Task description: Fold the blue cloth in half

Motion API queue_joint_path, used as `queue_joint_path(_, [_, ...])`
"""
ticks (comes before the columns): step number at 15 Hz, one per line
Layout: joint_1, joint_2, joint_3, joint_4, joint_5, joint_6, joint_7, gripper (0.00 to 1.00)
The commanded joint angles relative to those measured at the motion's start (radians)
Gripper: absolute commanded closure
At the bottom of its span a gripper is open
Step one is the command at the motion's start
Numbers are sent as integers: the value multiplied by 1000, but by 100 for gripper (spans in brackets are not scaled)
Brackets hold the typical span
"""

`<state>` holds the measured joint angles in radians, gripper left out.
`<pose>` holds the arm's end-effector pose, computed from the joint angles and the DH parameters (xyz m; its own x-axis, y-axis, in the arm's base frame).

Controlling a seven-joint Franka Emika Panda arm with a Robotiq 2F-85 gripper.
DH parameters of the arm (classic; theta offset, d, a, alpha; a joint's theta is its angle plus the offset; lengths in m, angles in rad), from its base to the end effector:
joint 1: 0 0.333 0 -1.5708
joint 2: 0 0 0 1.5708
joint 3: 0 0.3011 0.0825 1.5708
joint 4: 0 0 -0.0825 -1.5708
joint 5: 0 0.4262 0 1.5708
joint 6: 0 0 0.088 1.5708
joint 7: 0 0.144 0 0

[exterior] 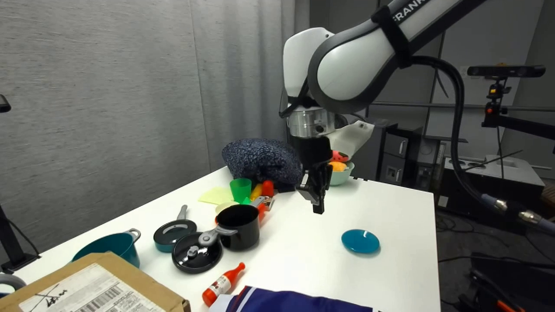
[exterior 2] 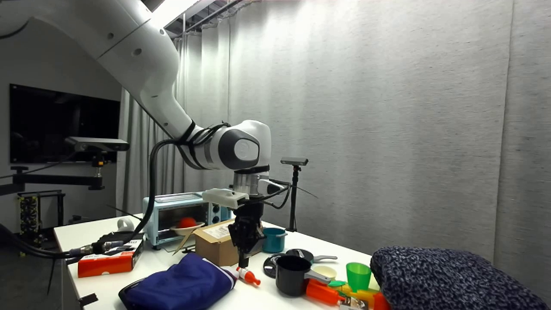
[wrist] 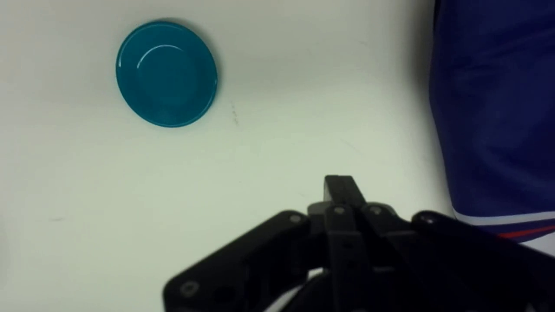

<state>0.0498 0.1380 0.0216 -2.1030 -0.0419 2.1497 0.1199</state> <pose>0.5817 0.0386 0.2684 0.9959 -0.0257 -0.0872 -0.0222 -0.9989 0.0406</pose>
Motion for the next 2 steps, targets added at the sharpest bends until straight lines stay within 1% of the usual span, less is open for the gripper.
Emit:
queue_joint_path(1, [-7, -12, -1, 1, 11, -18, -2, 94])
queue_joint_path(2, [-10, -21, -2, -1, 15, -26, -2, 94])
